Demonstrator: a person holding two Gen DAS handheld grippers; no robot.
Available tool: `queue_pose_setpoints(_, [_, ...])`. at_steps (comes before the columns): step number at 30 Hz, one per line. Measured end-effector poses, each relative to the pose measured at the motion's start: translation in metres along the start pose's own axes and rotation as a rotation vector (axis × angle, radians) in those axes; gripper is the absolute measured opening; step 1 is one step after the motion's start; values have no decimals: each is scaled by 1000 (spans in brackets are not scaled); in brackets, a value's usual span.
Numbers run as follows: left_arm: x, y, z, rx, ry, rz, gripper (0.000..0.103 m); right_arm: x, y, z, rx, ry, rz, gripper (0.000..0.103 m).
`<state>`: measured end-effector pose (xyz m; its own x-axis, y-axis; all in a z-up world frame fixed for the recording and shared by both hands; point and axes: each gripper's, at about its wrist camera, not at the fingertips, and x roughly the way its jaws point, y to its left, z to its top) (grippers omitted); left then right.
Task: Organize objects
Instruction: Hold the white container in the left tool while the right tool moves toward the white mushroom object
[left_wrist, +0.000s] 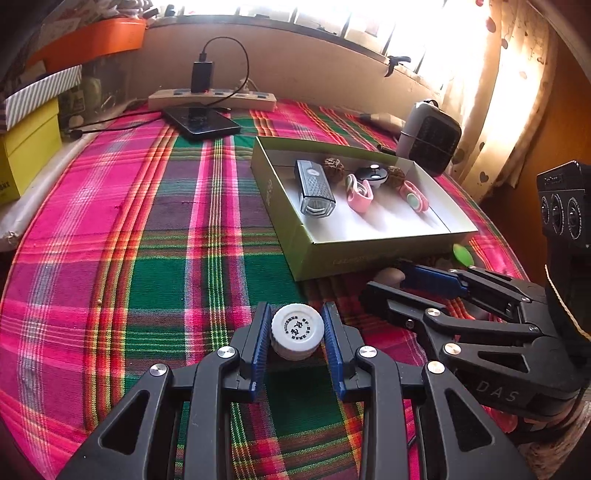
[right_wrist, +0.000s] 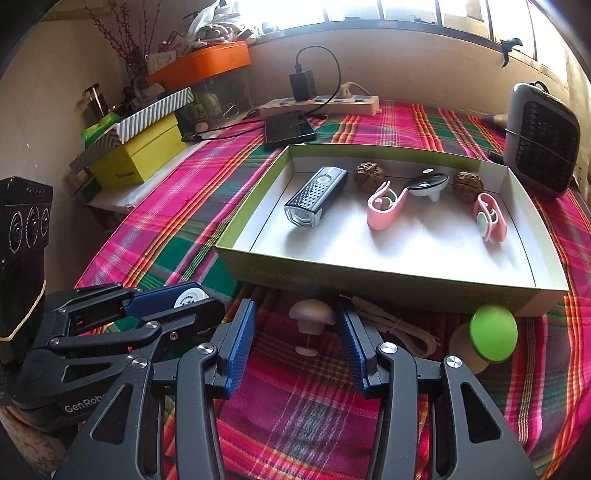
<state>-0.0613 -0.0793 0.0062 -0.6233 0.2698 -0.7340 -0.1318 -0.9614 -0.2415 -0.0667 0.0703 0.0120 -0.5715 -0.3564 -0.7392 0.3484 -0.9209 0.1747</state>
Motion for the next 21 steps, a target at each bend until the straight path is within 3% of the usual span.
queue_pose_setpoints(9, [0, 1, 0, -4, 0, -6, 27, 4, 3, 1, -11, 13, -35, 28])
queue_pose_setpoints(21, [0, 1, 0, -7, -1, -8, 27, 4, 5, 0, -12, 15, -45, 27])
